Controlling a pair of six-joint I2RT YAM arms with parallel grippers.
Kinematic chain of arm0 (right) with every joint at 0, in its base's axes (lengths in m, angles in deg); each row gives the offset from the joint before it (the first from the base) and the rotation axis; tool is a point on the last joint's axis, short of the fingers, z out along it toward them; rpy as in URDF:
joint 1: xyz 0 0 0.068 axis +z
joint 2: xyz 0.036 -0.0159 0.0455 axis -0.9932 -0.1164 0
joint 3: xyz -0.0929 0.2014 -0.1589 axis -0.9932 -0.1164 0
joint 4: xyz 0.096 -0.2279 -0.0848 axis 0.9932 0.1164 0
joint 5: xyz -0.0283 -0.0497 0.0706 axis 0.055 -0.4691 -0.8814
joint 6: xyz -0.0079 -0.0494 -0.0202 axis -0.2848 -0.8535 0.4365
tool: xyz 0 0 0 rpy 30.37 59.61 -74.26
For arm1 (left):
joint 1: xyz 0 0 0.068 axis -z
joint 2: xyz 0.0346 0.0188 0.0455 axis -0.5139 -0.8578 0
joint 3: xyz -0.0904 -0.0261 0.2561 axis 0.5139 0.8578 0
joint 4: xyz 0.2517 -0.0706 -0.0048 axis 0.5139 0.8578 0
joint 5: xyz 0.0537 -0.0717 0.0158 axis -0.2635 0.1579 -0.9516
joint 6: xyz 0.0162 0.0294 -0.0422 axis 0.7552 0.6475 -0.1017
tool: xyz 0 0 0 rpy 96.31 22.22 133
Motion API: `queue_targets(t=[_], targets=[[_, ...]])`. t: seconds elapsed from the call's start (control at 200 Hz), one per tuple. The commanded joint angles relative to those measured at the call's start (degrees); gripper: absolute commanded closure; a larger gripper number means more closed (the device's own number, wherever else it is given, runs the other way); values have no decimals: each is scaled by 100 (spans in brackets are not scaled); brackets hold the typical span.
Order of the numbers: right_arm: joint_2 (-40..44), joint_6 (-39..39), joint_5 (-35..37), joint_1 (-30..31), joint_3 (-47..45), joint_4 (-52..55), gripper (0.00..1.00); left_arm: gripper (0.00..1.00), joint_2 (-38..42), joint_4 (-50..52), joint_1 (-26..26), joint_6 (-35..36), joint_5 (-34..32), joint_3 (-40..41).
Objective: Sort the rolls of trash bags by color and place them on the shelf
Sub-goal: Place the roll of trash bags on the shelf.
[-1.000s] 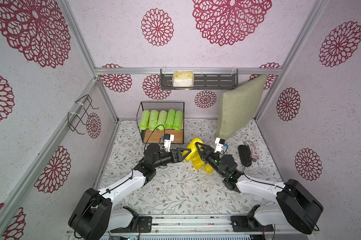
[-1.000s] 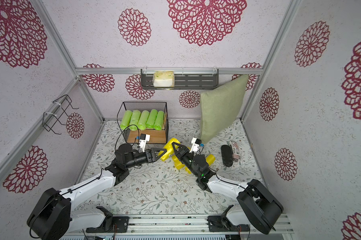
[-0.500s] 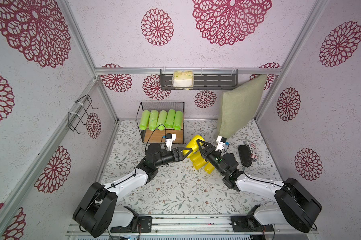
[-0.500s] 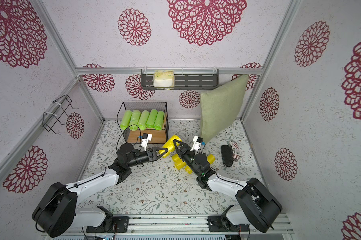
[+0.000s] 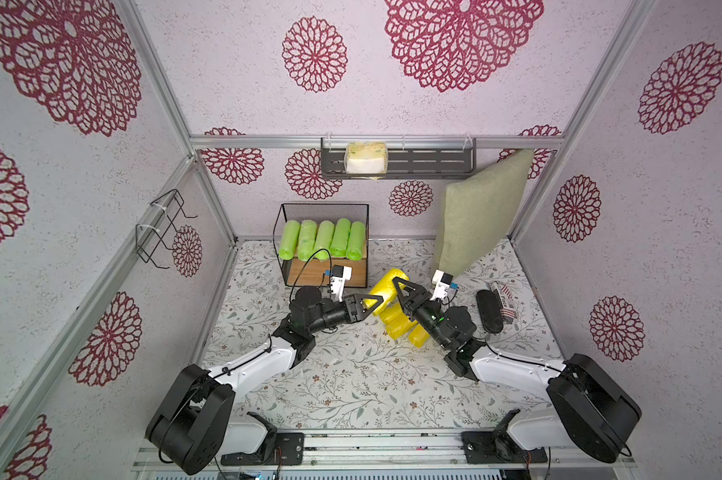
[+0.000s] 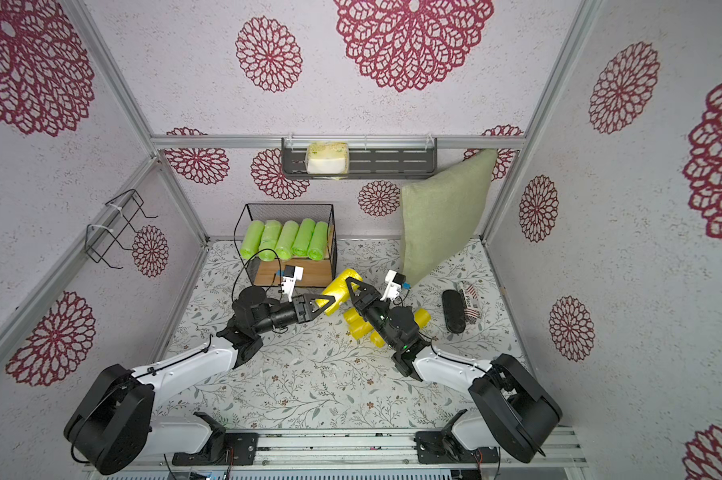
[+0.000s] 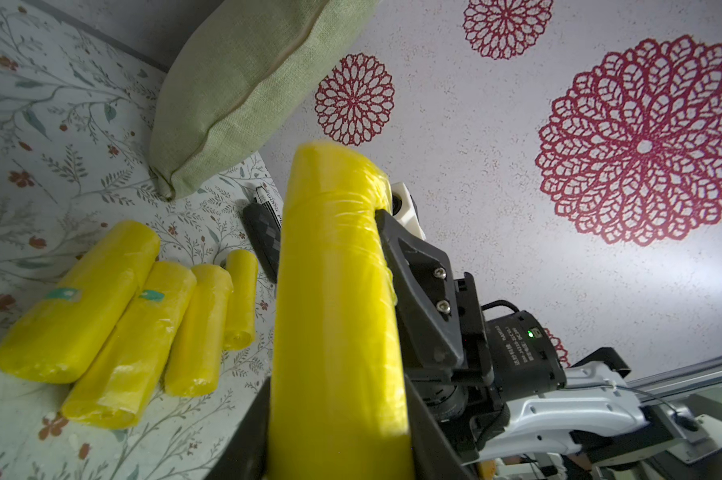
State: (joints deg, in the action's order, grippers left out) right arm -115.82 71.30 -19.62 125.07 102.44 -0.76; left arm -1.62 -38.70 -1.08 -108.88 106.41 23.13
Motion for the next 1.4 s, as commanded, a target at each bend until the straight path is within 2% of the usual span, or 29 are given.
queue_targets(t=[0.0, 0.065, 0.17, 0.275, 0.415, 0.665, 0.915, 0.975, 1.161, 1.396], targets=[[82, 4, 69, -63, 0, -542, 53, 74, -5, -142, -92, 142, -77, -39], [140, -140, 137, -119, -92, -454, 41, 78, 14, 25, -156, 268, -89, -11], [342, -553, 383, -194, -249, -98, 23, 79, 126, 612, -270, 737, -292, 88], [706, -1177, 798, -247, -398, 532, 14, 80, 396, 1558, -384, 1514, -1000, 199], [1176, -1940, 1302, -247, -650, 1096, 12, 80, 692, 2669, -439, 2364, -2553, 228], [1627, -2584, 1639, -247, -956, 1403, 13, 79, 346, 2488, -605, 3388, -5099, 389], [1407, -2617, 1329, -290, -960, 1199, 13, 78, -886, 1566, -748, 4880, -6376, -102], [1373, -2598, 1267, -313, -983, 1168, 13, 78, -1099, 1542, -870, 4871, -6245, -234], [1341, -2497, 1187, -361, -1141, 1024, 13, 77, -1598, 1710, -895, 4830, -6536, -686], [1228, -2379, 1047, -423, -1277, 812, 13, 76, -2073, 1289, -1229, 4346, -6173, -897]])
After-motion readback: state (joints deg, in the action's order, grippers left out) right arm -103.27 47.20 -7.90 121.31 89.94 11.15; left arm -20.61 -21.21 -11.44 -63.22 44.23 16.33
